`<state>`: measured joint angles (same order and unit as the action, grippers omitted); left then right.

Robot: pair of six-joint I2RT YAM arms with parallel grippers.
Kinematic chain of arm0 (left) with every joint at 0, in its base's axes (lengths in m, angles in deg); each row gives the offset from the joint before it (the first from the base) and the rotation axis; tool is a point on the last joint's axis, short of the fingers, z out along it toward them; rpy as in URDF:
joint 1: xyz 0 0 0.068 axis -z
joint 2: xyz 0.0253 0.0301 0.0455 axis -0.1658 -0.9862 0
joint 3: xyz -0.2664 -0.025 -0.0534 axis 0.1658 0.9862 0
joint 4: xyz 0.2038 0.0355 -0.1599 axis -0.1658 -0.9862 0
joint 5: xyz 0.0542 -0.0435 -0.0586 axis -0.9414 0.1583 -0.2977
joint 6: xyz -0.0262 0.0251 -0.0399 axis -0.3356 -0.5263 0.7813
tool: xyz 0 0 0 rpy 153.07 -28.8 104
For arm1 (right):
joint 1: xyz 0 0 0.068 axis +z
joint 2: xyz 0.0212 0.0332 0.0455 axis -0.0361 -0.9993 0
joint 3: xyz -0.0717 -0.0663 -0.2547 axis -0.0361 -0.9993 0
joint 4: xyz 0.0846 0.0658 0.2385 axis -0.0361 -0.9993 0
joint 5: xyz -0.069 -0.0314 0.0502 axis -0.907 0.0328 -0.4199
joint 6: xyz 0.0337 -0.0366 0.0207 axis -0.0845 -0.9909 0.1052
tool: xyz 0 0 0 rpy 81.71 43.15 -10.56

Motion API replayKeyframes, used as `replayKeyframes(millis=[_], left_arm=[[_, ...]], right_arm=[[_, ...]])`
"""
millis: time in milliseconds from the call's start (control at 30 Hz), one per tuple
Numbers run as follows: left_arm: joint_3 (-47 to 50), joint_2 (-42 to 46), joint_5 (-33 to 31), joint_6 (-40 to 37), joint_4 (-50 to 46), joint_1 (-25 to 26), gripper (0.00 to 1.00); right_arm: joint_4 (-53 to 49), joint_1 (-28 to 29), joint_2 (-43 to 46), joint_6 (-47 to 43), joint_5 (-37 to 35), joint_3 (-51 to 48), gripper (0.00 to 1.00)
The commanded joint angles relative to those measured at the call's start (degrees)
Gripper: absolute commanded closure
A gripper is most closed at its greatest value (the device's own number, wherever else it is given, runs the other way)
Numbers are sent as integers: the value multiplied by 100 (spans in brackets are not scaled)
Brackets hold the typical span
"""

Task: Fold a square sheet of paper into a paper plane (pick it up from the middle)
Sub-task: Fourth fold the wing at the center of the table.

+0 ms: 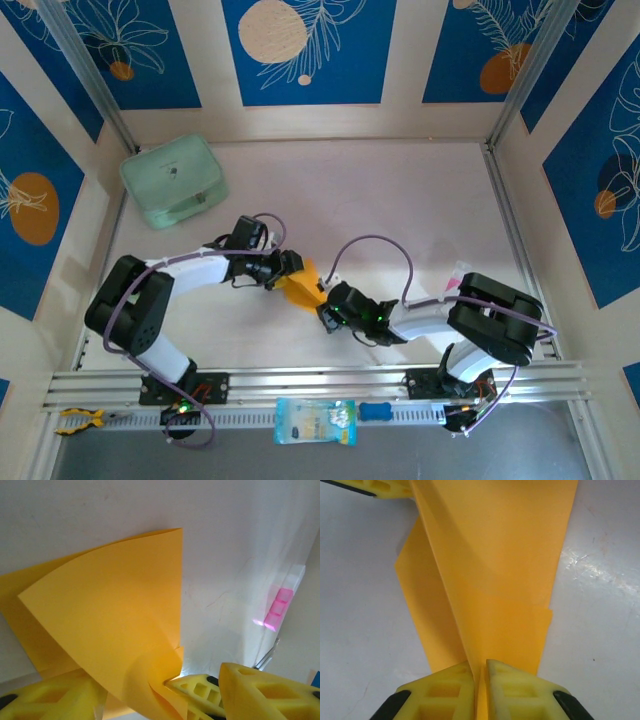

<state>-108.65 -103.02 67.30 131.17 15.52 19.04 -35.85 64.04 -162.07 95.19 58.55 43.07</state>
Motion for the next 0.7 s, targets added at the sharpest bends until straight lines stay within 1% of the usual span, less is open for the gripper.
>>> replayKeyframes(millis=[0, 67, 133, 233, 300, 400, 667], left_arm=[[-147, -106, -67, -83, -208, -21, 43], [-148, -124, -68, -95, -227, -26, 47], [-147, -133, -53, -88, -215, -28, 54], [-145, -154, 46, -58, -128, -28, 74], [-129, -112, 42, -33, -102, -29, 83], [-121, -63, 36, 3, -91, -28, 90], [-93, -39, 77, 75, -25, -36, 93]], right_arm=[[-218, 136, 177, -318, -464, 111, 85], [-273, 212, 236, -401, -636, 119, 85], [-348, 273, 286, -490, -725, 146, 83], [-596, 333, 336, -578, -799, 239, 81], [-823, 357, 360, -603, -788, 345, 80], [-1153, 402, 360, -636, -863, 488, 78], [-1929, 528, 114, -652, -1078, 932, 77]])
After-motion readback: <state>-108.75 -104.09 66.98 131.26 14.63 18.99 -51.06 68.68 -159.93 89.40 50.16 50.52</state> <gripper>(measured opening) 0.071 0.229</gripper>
